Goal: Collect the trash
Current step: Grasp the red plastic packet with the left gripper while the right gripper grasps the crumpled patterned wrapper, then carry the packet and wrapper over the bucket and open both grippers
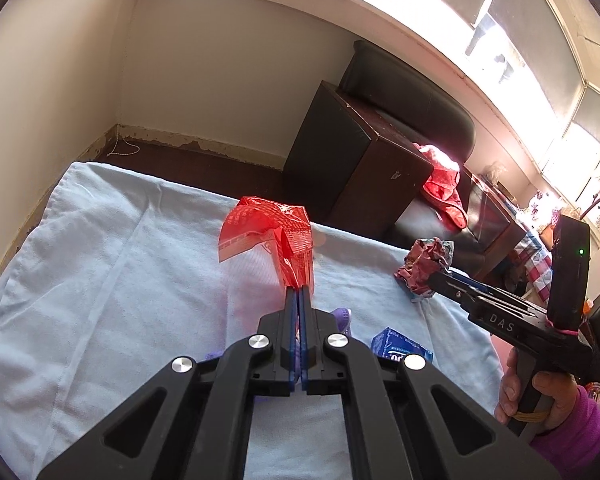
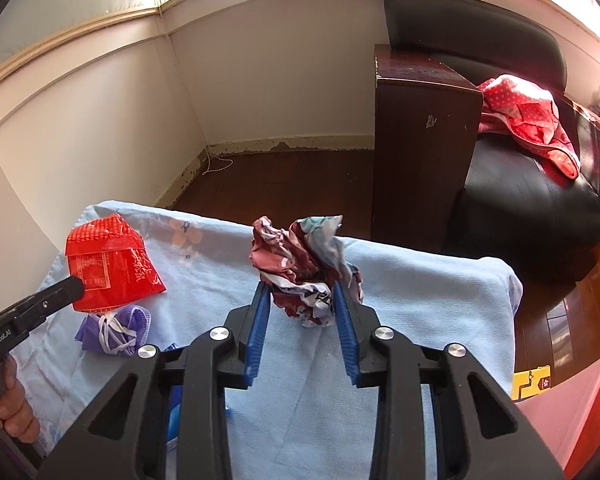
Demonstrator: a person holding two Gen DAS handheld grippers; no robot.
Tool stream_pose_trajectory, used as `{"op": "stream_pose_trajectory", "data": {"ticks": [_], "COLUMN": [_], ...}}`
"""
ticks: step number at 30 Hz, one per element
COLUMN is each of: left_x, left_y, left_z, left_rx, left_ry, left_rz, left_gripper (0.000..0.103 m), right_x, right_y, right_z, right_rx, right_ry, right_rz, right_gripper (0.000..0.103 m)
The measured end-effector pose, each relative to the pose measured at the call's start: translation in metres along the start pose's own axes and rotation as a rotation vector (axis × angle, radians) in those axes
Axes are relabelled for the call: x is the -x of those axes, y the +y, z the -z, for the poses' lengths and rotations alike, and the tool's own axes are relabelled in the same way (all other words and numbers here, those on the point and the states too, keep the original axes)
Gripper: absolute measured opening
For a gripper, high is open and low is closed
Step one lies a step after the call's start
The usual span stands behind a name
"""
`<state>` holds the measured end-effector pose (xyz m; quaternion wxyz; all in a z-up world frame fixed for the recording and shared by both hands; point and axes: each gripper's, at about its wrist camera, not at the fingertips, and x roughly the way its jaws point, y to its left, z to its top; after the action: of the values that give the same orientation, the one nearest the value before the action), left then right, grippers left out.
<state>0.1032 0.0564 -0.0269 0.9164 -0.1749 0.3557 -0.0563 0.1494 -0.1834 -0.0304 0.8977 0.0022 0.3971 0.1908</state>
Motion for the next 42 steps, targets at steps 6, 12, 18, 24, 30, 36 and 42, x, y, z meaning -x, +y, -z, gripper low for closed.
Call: {"op": "stream_pose_trajectory", "data": {"ticks": [6, 12, 18, 24, 30, 36, 42], "left_x": [0.009, 0.028, 0.051, 0.074, 0.086, 0.091, 0.082], "left_y": [-0.004, -0.011, -0.033, -0.066, -0.108, -0.154, -0.201], "left_z": [-0.001, -0.003, 0.001, 0.011, 0.021, 0.031, 0.044], "left_rx": [-0.008, -0.027, -0.064, -0.124, -0.185, -0.25, -0.309], "left_ry": [-0.019, -0.056, -0.082, -0.09, -0.078, -0.067, -0.023], "left_rz": [0.001, 0.013, 0.045, 0.108, 0.174, 0.244, 0.319], "left_gripper": [0.0, 0.0, 0.0, 0.0, 0.0, 0.0, 0.0], "right_x": [0.017, 0.057, 0.099, 0.137, 0.171, 0.202, 0.232], "right_y": [0.0, 0.004, 0.007, 0.0, -0.014, -0.037, -0.076], "right_z": [0.007, 0.025, 0.043, 0.061, 0.078, 0.094, 0.111], "right_rx": [-0.015, -0.036, -0.047, -0.089, -0.129, -0.174, -0.253], "right_ry": [-0.014, -0.038, -0.071, -0.114, -0.156, -0.203, -0.248], "right_rz": [-0.018, -0.042, -0.049, -0.034, -0.012, 0.037, 0.126], "right_gripper": [0.028, 0.028, 0.028, 0.028, 0.028, 0.028, 0.028]}}
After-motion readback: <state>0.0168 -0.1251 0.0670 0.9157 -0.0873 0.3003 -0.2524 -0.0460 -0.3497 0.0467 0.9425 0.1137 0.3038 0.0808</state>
